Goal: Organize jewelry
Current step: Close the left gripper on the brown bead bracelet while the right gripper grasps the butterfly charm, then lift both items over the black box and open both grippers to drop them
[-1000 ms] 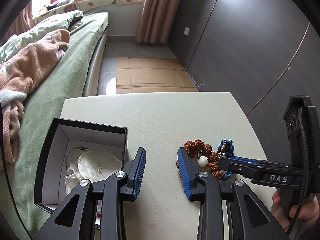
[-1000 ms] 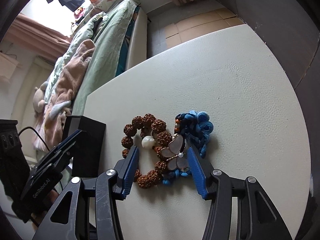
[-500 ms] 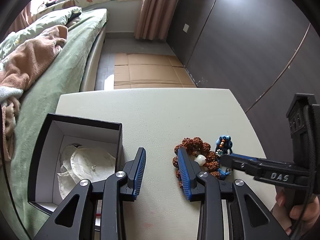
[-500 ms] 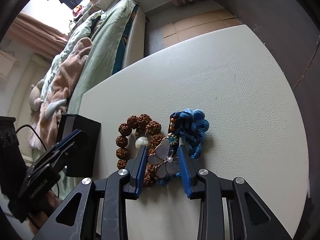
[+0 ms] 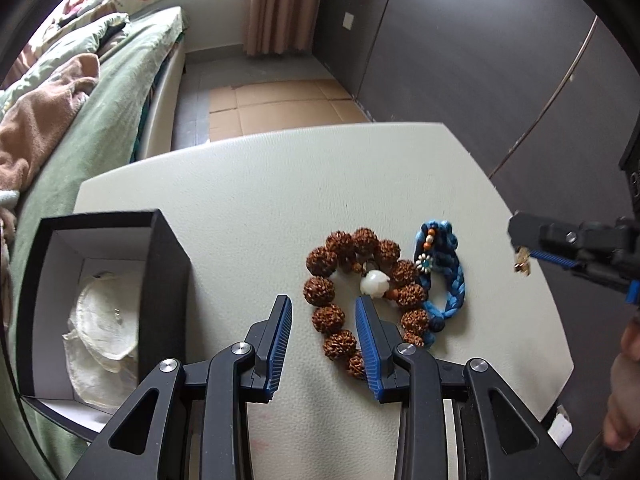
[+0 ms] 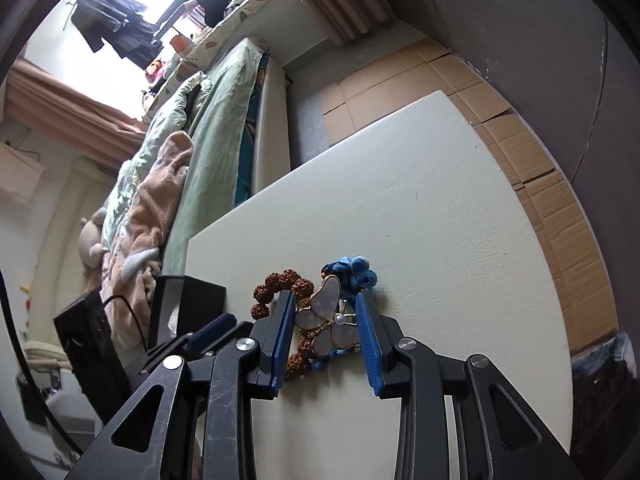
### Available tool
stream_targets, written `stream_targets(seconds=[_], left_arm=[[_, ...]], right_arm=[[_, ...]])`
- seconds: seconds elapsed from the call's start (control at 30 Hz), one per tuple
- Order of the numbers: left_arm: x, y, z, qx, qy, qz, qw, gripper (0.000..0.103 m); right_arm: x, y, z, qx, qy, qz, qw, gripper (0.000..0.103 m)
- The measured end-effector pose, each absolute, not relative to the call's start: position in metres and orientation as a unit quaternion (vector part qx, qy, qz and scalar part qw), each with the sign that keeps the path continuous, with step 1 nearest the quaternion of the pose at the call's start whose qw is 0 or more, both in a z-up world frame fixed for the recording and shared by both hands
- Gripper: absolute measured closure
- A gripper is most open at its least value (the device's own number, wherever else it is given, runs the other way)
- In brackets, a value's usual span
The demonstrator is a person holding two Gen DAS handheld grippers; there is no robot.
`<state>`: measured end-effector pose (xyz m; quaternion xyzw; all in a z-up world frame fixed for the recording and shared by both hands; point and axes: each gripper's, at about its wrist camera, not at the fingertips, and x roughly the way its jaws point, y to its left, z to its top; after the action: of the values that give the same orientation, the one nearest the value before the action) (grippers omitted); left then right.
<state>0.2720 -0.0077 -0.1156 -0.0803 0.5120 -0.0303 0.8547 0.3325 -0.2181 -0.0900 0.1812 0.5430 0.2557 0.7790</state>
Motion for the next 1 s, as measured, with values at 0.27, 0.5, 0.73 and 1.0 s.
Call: stream_targets(seconds=[0.27, 0.5, 0.73, 1.0], left_arm=[[0.277, -0.022, -0.132, -0.044, 0.526, -0.016, 0.849, 0.068], [0.274, -0.014, -0.130, -0.058, 0.517, -0.024, 0.854, 0.083], [0.262, -0.001, -0.100, -0.103, 0.481, -0.045, 0.869, 0.084], [0.239, 0.018, -0.059, -0.135, 0.426, -0.059, 0.893, 0.084]], right_arm=[[0.331, -0.217, -0.087, 0.177, 0.542, 0.255, 0.781, 0.071], [0.328, -0.216, -0.087, 0.171, 0.542, 0.255, 0.782, 0.071], [0.323, -0.207, -0.085, 0.171, 0.537, 0.263, 0.783, 0.071], [0.311, -0.192, -0.072, 0.178, 0.514, 0.284, 0.790, 0.071]])
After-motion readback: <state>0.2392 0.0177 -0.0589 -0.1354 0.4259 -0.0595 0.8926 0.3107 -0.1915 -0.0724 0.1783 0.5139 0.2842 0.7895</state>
